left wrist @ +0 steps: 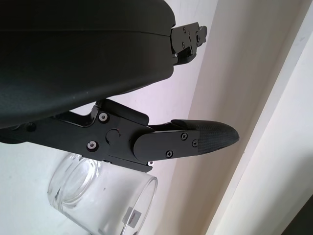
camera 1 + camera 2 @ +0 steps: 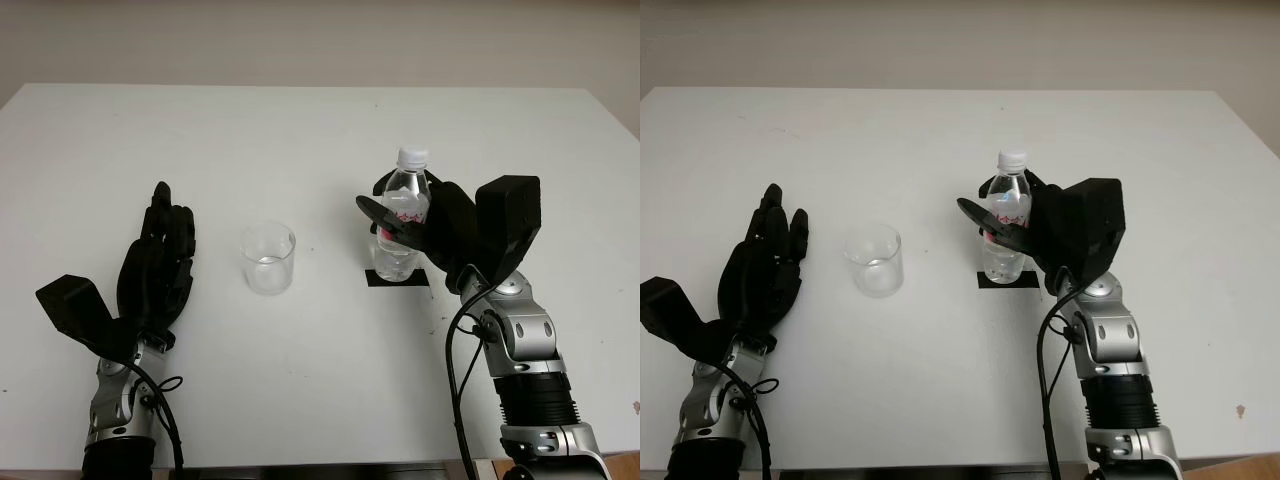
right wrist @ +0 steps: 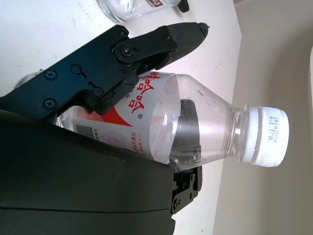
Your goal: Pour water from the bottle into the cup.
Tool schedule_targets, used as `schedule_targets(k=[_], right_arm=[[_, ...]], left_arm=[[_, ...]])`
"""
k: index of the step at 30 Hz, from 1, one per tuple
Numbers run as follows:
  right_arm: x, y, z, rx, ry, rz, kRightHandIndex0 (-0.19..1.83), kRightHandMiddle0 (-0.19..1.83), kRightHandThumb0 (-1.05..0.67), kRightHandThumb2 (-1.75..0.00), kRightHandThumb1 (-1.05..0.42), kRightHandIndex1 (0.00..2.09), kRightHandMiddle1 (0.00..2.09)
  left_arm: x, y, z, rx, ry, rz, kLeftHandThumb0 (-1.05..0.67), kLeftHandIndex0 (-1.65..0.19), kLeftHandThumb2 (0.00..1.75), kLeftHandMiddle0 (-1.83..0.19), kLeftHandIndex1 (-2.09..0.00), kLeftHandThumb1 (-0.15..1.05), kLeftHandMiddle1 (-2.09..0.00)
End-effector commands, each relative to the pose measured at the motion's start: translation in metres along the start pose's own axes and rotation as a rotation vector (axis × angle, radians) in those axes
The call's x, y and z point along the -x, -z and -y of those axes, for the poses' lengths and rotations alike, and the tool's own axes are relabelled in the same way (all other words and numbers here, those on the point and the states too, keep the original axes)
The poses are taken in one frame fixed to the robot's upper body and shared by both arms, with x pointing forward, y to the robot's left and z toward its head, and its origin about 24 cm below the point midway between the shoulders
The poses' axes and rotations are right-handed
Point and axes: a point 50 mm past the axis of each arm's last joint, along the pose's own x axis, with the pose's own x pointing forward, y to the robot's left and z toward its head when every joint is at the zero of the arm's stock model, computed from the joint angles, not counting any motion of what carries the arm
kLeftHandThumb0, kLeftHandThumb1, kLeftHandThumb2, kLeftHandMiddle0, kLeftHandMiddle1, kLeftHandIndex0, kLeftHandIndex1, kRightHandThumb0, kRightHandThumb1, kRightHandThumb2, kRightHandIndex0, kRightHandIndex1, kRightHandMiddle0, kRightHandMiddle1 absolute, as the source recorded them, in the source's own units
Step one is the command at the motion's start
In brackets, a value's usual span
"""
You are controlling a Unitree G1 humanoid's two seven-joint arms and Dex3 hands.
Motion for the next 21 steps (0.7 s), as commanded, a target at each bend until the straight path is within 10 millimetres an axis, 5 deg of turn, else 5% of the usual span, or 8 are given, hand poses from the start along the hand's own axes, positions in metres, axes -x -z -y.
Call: schedule_targets(k=[1, 21], right_arm=[[0.001, -0.003, 0.000, 0.008, -0.001, 0.032, 1.55, 1.15, -0.37, -0.38, -1.05, 2.09, 2.09], [0.004, 0.008, 0.000, 0.007, 0.026, 0.017, 1.40, 0.99, -0.40, -0.31, -1.05, 2.09, 2.09]], left_arm=[[0.002, 0.001, -0.003, -0.008, -0.010, -0.011, -0.69, 0.15, 0.43, 0.14, -0.06, 1.05, -0.06], [0.003, -0.002, -0.006, 0.004, -0.013, -0.013, -0.68, 0.15, 0.42, 0.14, -0.06, 1.05, -0.05]])
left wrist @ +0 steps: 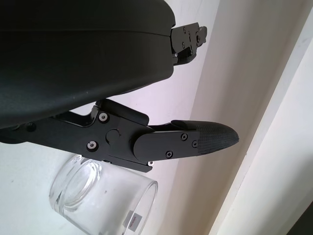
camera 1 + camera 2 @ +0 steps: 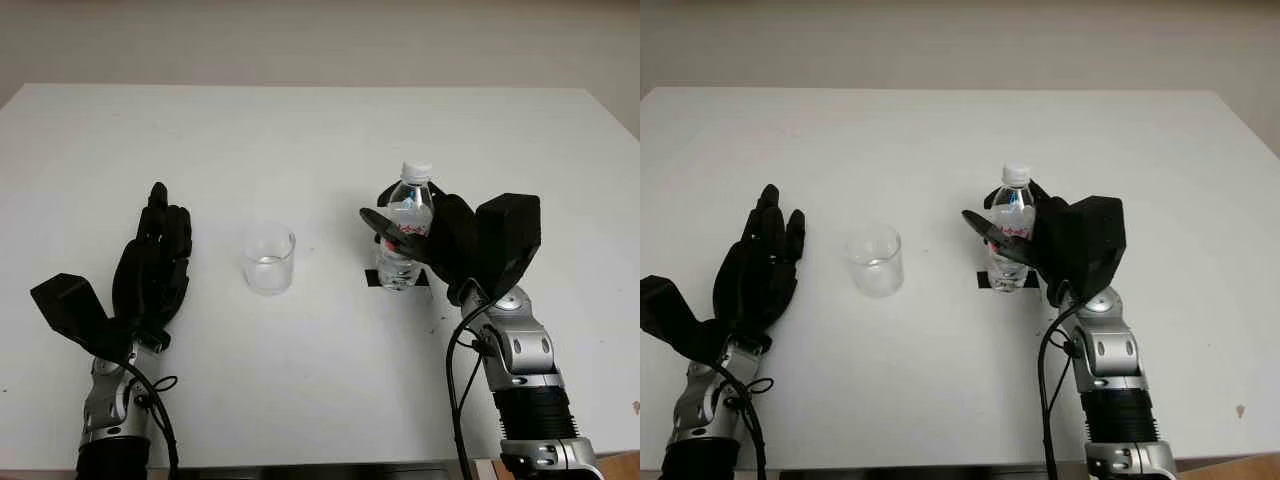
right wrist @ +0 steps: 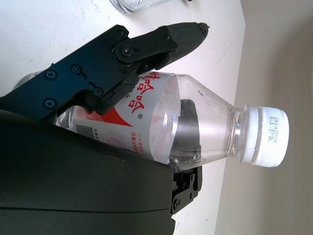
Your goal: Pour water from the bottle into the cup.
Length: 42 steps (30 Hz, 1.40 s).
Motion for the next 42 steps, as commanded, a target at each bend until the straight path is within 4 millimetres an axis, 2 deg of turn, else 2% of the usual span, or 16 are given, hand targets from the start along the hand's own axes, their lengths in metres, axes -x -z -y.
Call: schedule_targets(k=[1, 5, 10, 15, 18, 19, 20, 22, 23, 26, 29, 38, 42], right_arm=[[-0.001, 0.000, -0.001, -0.017, -0.021, 0.009, 1.37, 0.94, -0.41, -0.28, -1.05, 2.09, 2.09], [-0.001, 0.001, 0.000, -0.031, -0.046, 0.025, 1.27, 0.84, -0.43, -0.18, -1.05, 2.09, 2.09], [-0.002, 0.004, 0.000, -0.036, -0.053, 0.030, 1.01, 0.65, -0.49, -0.08, -1.05, 2.09, 2.09], [-0.001, 0.005, 0.001, -0.039, -0.052, 0.045, 0.82, 0.50, -0.51, -0.05, -1.01, 2.09, 2.09], [0.001, 0.005, 0.000, -0.029, -0.046, 0.048, 0.31, 0.21, -0.59, -0.04, -0.93, 2.09, 2.09], [0.001, 0.005, 0.000, -0.022, -0.057, 0.054, 0.04, 0.03, -0.61, -0.05, -0.92, 2.09, 2.09], [0.002, 0.005, 0.000, -0.012, -0.068, 0.059, -0.07, -0.08, -0.63, -0.05, -0.91, 2.09, 2.09], [0.003, 0.005, 0.001, 0.004, -0.096, 0.071, -0.16, -0.16, -0.66, -0.05, -0.90, 1.88, 1.99], [0.004, 0.005, 0.002, 0.014, -0.108, 0.076, -0.18, -0.18, -0.67, -0.05, -0.89, 1.62, 1.83], [0.006, 0.006, 0.003, 0.027, -0.126, 0.087, -0.19, -0.19, -0.68, -0.05, -0.88, 1.16, 1.45], [0.008, 0.006, 0.005, 0.030, -0.133, 0.095, -0.19, -0.19, -0.69, -0.05, -0.87, 0.95, 1.23], [0.014, 0.005, 0.007, 0.044, -0.155, 0.087, -0.19, -0.19, -0.69, -0.05, -0.86, 0.57, 0.81], [0.017, 0.004, 0.009, 0.055, -0.185, 0.078, -0.17, -0.17, -0.71, -0.05, -0.85, 0.30, 0.55]], left_arm=[[0.003, -0.001, -0.002, 0.006, -0.008, 0.001, -0.67, 0.15, 0.42, 0.14, -0.06, 1.05, -0.06], [0.003, -0.001, -0.003, 0.010, -0.006, 0.001, -0.67, 0.15, 0.41, 0.14, -0.05, 1.05, -0.05], [0.003, -0.001, -0.003, 0.003, -0.010, -0.002, -0.68, 0.14, 0.40, 0.13, -0.06, 1.05, -0.06], [0.003, -0.002, -0.003, -0.004, -0.007, -0.004, -0.68, 0.15, 0.40, 0.14, -0.05, 1.05, -0.05], [0.002, -0.002, -0.003, -0.002, -0.005, -0.006, -0.68, 0.15, 0.40, 0.14, -0.05, 1.05, -0.05], [0.002, -0.002, -0.003, -0.005, -0.005, -0.007, -0.68, 0.15, 0.40, 0.14, -0.05, 1.05, -0.05], [0.002, -0.002, -0.003, -0.008, -0.006, -0.007, -0.68, 0.15, 0.40, 0.14, -0.06, 1.05, -0.05], [0.002, -0.002, -0.003, -0.003, -0.007, -0.007, -0.69, 0.14, 0.40, 0.14, -0.06, 1.05, -0.05], [0.001, -0.002, -0.003, -0.002, -0.009, -0.007, -0.68, 0.14, 0.40, 0.14, -0.06, 1.05, -0.06], [0.001, -0.002, -0.003, -0.006, -0.014, -0.008, -0.68, 0.14, 0.40, 0.13, -0.06, 1.05, -0.06], [0.002, -0.002, -0.003, -0.016, -0.008, -0.007, -0.68, 0.14, 0.41, 0.14, -0.06, 1.05, -0.05], [0.001, -0.001, -0.002, -0.008, -0.013, -0.007, -0.68, 0.14, 0.41, 0.14, -0.06, 1.05, -0.05], [0.000, -0.001, -0.001, -0.014, -0.008, -0.007, -0.69, 0.14, 0.41, 0.14, -0.06, 1.05, -0.05]])
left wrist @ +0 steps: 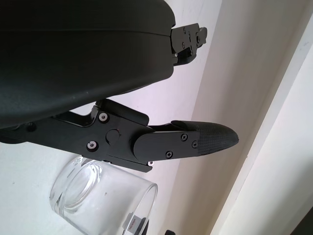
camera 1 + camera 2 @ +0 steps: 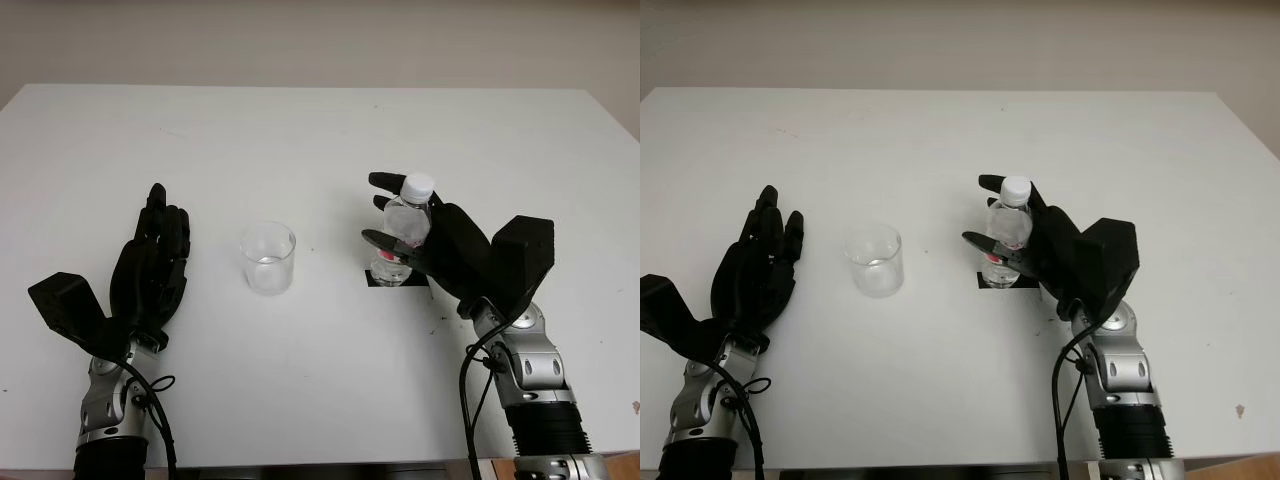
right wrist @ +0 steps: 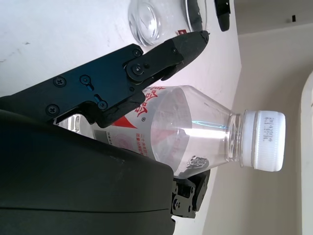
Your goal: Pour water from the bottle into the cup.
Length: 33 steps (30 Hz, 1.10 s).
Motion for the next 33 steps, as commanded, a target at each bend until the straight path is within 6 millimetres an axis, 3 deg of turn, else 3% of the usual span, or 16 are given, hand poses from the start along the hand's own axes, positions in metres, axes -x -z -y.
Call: schedule_targets(k=[1, 4, 7, 20, 26, 33], right_arm=[[0.004, -0.005, 0.004, 0.017, -0.017, 0.007, -0.16, -0.15, -0.72, -0.05, -0.84, 0.23, 0.45], [0.006, -0.005, 0.007, 0.047, -0.059, -0.005, -0.19, -0.19, -0.77, -0.06, -0.85, 0.04, 0.18], [0.007, -0.005, 0.009, 0.066, -0.093, -0.008, -0.19, -0.19, -0.82, -0.06, -0.86, 0.00, 0.02], [0.012, -0.003, 0.007, 0.147, -0.057, 0.067, -0.19, -0.19, -0.97, -0.06, -0.86, 0.00, 0.00], [0.016, 0.006, 0.003, 0.206, 0.038, 0.161, -0.19, -0.19, -0.96, -0.06, -0.87, 0.00, 0.00], [0.021, 0.021, -0.004, 0.167, 0.098, 0.154, -0.19, -0.19, -0.95, -0.06, -0.89, 0.00, 0.00]], left_arm=[[0.000, 0.000, 0.000, -0.011, 0.003, 0.001, -0.69, 0.14, 0.42, 0.14, -0.05, 1.05, -0.05], [-0.001, 0.000, 0.001, -0.004, 0.003, 0.001, -0.70, 0.14, 0.40, 0.14, -0.05, 1.05, -0.05], [0.000, 0.001, 0.001, -0.009, 0.010, 0.000, -0.69, 0.15, 0.42, 0.15, -0.05, 1.05, -0.05], [0.000, 0.003, 0.000, -0.004, 0.012, 0.000, -0.69, 0.14, 0.42, 0.15, -0.05, 1.05, -0.05], [-0.001, 0.002, 0.000, -0.013, 0.014, 0.005, -0.69, 0.14, 0.42, 0.15, -0.05, 1.05, -0.05], [-0.003, 0.002, 0.001, -0.009, 0.008, 0.004, -0.69, 0.14, 0.42, 0.14, -0.05, 1.05, -0.06]])
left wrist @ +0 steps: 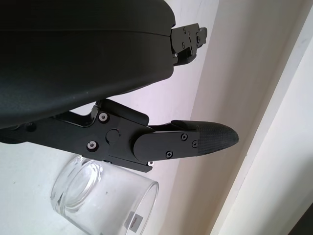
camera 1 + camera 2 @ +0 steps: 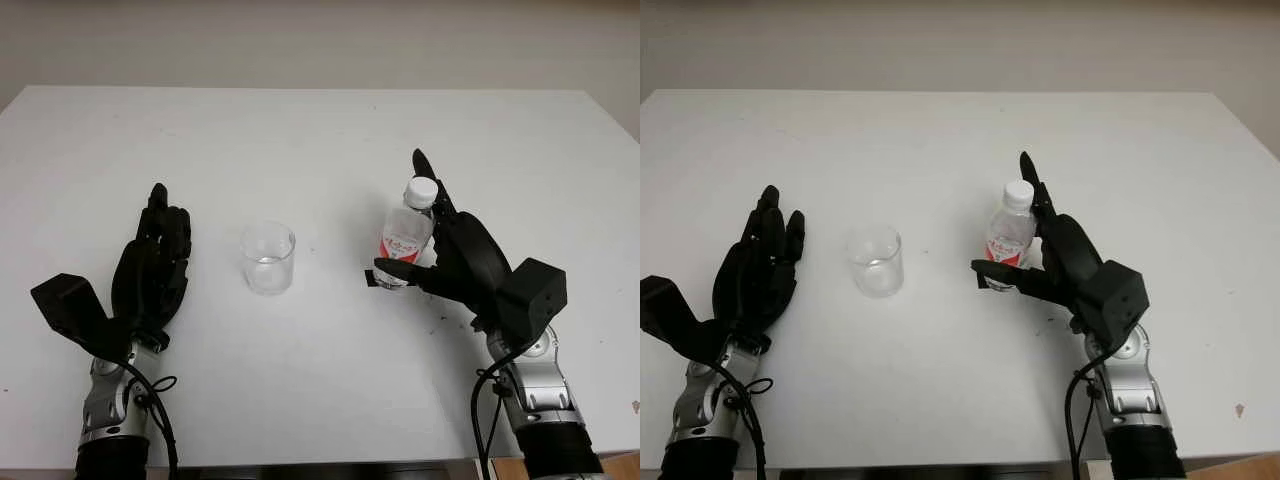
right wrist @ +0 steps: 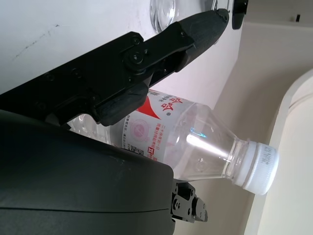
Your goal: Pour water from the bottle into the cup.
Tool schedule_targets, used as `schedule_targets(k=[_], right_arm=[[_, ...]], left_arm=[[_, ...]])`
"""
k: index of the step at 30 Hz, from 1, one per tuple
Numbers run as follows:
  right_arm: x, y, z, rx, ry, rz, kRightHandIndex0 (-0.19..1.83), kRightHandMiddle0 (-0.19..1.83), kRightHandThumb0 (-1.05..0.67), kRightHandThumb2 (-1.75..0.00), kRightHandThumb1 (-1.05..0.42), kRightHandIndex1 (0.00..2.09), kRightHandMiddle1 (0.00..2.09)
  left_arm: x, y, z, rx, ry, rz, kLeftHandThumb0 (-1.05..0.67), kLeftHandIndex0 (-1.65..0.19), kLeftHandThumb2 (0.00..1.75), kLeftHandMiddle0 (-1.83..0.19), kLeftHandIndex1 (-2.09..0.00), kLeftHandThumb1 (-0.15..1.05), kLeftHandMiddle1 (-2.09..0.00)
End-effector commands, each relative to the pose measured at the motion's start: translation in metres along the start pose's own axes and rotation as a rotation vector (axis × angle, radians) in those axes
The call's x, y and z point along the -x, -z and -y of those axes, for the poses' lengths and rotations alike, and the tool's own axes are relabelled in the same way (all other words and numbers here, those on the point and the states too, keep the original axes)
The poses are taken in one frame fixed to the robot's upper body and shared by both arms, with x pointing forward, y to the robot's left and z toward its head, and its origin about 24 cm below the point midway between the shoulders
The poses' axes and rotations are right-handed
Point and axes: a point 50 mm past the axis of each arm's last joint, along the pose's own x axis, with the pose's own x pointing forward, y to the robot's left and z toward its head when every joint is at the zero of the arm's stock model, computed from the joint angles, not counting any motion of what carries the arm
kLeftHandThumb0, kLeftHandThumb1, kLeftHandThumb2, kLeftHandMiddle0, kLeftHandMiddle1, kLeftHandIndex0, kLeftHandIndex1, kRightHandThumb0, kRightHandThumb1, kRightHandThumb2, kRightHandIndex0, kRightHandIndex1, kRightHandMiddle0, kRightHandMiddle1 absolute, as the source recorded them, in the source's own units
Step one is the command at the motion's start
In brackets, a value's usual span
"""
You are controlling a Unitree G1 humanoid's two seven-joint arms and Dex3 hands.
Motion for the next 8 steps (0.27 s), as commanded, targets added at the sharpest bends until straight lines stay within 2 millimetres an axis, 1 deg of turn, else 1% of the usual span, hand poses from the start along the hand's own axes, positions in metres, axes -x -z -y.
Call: schedule_targets(k=[1, 8], right_arm=[[0.0050, 0.0079, -0.0057, -0.022, 0.008, -0.031, -0.19, -0.19, -0.95, -0.06, -0.89, 0.00, 0.00], [0.0096, 0.0153, -0.0155, -0.103, 0.024, -0.046, -0.19, -0.19, -0.89, -0.06, -0.92, 0.00, 0.00]], left_arm=[[-0.0025, -0.0002, 0.0013, -0.004, 0.005, -0.003, -0.69, 0.14, 0.42, 0.15, -0.05, 1.05, -0.05], [-0.0034, -0.0003, 0.0015, 0.009, 0.010, 0.002, -0.69, 0.15, 0.43, 0.16, -0.05, 1.05, -0.05]])
